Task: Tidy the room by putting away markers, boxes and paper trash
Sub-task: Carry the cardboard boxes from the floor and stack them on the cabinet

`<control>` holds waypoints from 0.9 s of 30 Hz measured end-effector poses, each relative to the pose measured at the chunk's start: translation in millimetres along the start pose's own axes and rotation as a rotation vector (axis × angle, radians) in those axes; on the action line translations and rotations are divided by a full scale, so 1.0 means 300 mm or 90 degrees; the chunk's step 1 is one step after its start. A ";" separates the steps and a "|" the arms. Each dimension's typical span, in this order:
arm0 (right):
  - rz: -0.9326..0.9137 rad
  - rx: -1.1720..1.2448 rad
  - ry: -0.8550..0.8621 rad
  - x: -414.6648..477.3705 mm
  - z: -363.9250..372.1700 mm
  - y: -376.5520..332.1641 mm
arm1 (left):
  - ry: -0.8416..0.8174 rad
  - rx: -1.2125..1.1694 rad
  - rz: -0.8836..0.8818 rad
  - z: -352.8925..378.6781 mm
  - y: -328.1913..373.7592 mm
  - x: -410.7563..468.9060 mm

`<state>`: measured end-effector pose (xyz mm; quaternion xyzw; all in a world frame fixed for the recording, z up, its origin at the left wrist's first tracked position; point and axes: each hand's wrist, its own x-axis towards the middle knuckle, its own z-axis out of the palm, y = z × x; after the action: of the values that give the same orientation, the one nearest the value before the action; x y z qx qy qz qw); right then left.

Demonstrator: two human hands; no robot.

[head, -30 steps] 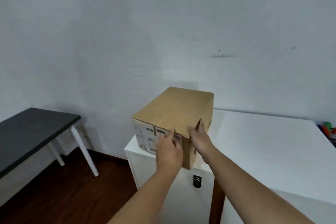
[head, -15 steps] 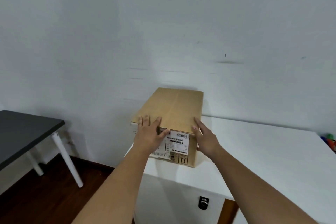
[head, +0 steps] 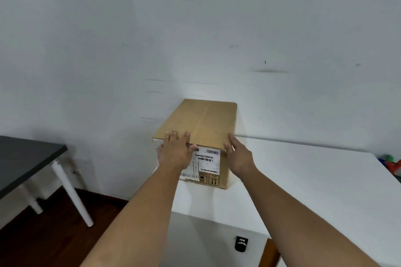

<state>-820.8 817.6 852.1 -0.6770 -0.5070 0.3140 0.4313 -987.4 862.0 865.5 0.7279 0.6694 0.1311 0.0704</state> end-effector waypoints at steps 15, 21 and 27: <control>0.164 -0.213 0.002 -0.741 -0.445 0.855 | -0.140 -0.258 0.057 0.717 0.283 -0.832; 0.365 -0.280 -0.132 -1.065 -0.570 1.349 | -0.502 -0.163 -0.071 1.145 0.366 -1.206; 0.564 -0.191 -0.200 -1.271 -0.619 1.728 | -0.544 -0.169 -0.296 1.419 0.327 -1.438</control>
<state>-555.2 344.3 459.8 -0.8266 -0.2690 0.4890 0.0728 -802.3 455.6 444.4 0.5329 0.7025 -0.1137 0.4578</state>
